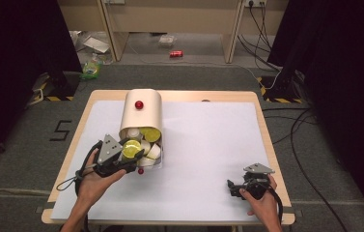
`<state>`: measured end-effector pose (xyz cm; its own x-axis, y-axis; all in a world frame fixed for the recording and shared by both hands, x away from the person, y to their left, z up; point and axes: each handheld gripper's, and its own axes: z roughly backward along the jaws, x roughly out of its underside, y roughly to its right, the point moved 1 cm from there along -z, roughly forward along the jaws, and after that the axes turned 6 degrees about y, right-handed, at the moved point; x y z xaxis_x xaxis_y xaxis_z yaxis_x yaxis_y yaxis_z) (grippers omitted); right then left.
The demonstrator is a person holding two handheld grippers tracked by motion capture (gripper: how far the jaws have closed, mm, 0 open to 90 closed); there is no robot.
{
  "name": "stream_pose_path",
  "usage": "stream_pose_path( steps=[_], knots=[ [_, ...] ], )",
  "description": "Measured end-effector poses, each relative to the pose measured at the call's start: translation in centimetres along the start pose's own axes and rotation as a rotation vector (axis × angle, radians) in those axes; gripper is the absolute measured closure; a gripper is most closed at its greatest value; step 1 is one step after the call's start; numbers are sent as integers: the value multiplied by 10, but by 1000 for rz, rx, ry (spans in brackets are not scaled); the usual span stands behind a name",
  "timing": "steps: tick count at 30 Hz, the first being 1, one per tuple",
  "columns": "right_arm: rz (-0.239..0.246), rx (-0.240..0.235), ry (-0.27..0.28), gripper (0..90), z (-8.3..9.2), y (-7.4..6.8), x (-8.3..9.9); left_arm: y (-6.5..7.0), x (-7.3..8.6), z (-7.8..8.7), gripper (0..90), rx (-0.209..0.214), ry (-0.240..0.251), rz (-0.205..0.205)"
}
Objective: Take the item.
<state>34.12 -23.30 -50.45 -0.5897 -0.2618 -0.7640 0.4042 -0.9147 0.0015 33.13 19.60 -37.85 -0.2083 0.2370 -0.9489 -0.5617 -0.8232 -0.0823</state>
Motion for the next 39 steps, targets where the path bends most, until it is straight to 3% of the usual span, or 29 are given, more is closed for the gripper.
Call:
stream_pose_path(
  steps=[15,35,39],
  knots=[
    [0,0,0,3,0,0,0,-7,-10,20,381,10,46,27],
    [1,0,1,3,0,0,0,-28,-10,42,381,-40,77,58],
    [1,0,0,3,0,0,0,-36,-6,47,381,-53,79,83]
  ],
)
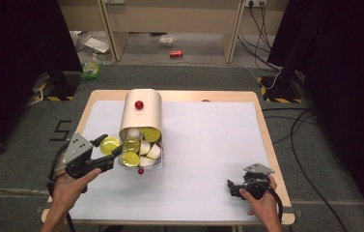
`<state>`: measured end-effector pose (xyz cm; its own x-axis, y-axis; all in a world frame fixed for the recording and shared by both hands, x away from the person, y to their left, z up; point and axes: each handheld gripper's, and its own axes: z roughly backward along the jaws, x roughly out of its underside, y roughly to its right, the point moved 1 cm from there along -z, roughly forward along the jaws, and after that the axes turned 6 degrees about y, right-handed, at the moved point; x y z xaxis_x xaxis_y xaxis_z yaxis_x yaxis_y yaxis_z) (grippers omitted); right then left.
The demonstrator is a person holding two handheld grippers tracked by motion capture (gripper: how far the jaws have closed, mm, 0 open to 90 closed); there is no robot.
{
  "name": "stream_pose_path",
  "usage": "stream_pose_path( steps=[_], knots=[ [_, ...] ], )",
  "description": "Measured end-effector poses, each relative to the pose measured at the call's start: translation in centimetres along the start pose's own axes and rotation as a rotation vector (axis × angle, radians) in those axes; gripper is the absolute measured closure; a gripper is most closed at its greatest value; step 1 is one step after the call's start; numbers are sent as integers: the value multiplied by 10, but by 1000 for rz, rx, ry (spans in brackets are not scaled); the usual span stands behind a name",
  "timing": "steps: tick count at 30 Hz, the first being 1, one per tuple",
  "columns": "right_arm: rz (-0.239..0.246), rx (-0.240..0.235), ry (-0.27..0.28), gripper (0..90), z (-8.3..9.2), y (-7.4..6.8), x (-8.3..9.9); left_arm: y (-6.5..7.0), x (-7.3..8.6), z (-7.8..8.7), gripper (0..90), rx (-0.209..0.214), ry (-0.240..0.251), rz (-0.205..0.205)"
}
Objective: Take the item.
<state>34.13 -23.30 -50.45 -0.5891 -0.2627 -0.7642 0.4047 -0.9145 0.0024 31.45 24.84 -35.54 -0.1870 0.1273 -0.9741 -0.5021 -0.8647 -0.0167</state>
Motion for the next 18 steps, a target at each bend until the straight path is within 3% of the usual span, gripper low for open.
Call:
stream_pose_path(
  steps=[12,16,18],
  knots=[
    [-1,0,0,3,0,0,0,-17,11,10,381,-53,-2,28],
    [-1,0,0,3,0,0,0,-24,21,10,381,-89,-20,26],
    [-1,0,-1,3,0,0,0,-30,30,9,381,-101,-26,47]
  ],
)
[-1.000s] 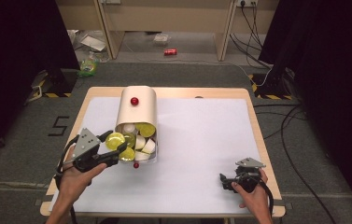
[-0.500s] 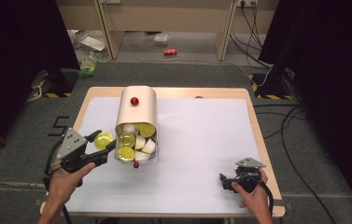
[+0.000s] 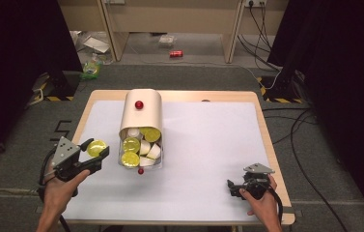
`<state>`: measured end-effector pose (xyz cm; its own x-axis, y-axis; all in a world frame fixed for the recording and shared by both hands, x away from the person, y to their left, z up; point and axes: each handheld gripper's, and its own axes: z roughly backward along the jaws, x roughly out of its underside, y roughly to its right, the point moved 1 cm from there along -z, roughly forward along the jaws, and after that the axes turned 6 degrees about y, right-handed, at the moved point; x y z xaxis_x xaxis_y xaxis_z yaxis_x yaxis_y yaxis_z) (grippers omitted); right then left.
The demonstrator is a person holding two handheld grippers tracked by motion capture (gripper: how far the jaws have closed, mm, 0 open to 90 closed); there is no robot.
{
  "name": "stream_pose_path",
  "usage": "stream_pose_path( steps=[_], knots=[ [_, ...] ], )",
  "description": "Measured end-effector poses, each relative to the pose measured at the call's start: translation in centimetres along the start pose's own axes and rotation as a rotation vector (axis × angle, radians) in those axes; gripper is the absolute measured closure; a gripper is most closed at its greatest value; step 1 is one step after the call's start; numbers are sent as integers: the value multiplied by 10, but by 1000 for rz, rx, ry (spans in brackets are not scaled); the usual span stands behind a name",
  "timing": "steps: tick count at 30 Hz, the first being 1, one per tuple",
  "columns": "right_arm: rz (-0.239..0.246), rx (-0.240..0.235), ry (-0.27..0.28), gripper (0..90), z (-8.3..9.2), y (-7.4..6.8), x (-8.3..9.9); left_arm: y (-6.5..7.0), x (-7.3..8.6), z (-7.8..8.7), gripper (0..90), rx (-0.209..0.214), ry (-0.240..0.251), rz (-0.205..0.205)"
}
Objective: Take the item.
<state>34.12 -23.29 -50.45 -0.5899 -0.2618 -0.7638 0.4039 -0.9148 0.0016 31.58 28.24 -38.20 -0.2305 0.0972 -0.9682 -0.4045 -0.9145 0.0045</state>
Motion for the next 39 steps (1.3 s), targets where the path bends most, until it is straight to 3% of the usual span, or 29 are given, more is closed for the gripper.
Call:
stream_pose_path(
  steps=[14,30,39],
  knots=[
    [0,0,0,3,0,0,0,-9,26,-3,381,-14,41,46],
    [0,0,0,3,0,0,0,-14,49,-13,381,-17,16,59],
    [1,0,0,3,0,0,0,-20,69,-21,381,-53,4,58]
  ],
)
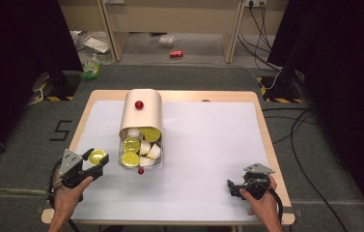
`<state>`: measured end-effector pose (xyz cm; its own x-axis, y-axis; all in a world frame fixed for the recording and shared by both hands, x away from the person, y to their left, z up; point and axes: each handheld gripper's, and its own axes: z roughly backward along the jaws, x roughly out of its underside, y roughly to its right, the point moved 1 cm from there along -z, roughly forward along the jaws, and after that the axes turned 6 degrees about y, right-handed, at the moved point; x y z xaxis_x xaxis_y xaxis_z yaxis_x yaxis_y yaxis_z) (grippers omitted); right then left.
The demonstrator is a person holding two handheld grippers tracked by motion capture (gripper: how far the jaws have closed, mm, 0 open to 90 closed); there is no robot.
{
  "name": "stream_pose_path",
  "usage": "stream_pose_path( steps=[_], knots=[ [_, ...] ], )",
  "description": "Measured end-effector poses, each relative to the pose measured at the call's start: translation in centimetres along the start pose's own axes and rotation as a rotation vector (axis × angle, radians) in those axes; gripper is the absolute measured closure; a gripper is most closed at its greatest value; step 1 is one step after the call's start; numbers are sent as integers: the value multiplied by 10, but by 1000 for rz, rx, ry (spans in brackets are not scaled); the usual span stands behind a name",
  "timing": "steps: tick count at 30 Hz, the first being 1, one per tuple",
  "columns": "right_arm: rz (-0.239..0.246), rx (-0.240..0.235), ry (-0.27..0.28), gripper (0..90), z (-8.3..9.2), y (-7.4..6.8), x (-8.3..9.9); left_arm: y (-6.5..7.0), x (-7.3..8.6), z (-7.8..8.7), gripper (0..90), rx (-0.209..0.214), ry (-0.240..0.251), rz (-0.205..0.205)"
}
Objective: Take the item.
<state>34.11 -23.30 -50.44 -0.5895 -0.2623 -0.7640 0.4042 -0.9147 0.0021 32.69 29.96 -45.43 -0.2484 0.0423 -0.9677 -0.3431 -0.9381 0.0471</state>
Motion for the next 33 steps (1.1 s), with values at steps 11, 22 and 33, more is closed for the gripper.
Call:
stream_pose_path(
  steps=[11,22,33],
  knots=[
    [0,0,0,3,0,0,0,-6,15,-6,381,-17,-14,-5],
    [-1,-1,0,3,0,0,0,-9,28,-11,382,-24,-13,5],
    [0,-1,0,3,0,0,0,-13,39,-14,381,-30,-27,14]
  ],
)
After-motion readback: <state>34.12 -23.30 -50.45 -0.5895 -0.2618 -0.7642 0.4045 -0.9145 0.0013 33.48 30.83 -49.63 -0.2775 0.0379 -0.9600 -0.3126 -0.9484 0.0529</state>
